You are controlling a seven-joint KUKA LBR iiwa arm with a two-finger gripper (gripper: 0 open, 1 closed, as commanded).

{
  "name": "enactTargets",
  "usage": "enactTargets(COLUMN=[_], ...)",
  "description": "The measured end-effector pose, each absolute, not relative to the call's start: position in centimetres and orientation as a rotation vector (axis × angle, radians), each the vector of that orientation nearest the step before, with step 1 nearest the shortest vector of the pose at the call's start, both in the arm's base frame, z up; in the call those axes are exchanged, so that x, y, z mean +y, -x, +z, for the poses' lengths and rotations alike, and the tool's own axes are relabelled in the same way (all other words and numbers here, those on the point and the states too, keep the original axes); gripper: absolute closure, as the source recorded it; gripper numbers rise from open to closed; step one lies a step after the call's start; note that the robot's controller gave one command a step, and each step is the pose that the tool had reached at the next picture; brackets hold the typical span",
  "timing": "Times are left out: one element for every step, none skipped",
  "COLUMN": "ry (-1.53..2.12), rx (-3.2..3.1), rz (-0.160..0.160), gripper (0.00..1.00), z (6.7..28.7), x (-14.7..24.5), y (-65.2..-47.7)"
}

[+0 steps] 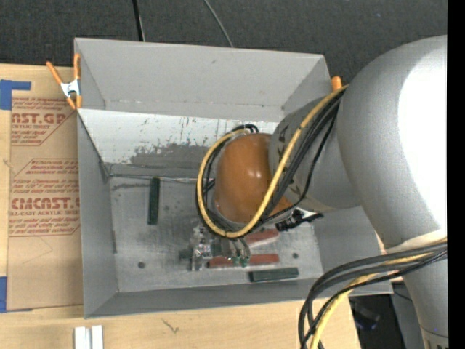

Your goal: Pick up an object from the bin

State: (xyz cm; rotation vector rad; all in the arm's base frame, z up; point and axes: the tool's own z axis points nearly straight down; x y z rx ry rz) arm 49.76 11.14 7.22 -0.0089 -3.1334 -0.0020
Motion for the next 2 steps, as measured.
enactTargets(ry=[0.008, 0.067], rx=[-3.134, -3.147], rz=[-0.002, -0.003], gripper=[1.00, 1.00], z=[7.2, 25.1], x=[11.1, 11.0], y=[-49.8, -48.2])
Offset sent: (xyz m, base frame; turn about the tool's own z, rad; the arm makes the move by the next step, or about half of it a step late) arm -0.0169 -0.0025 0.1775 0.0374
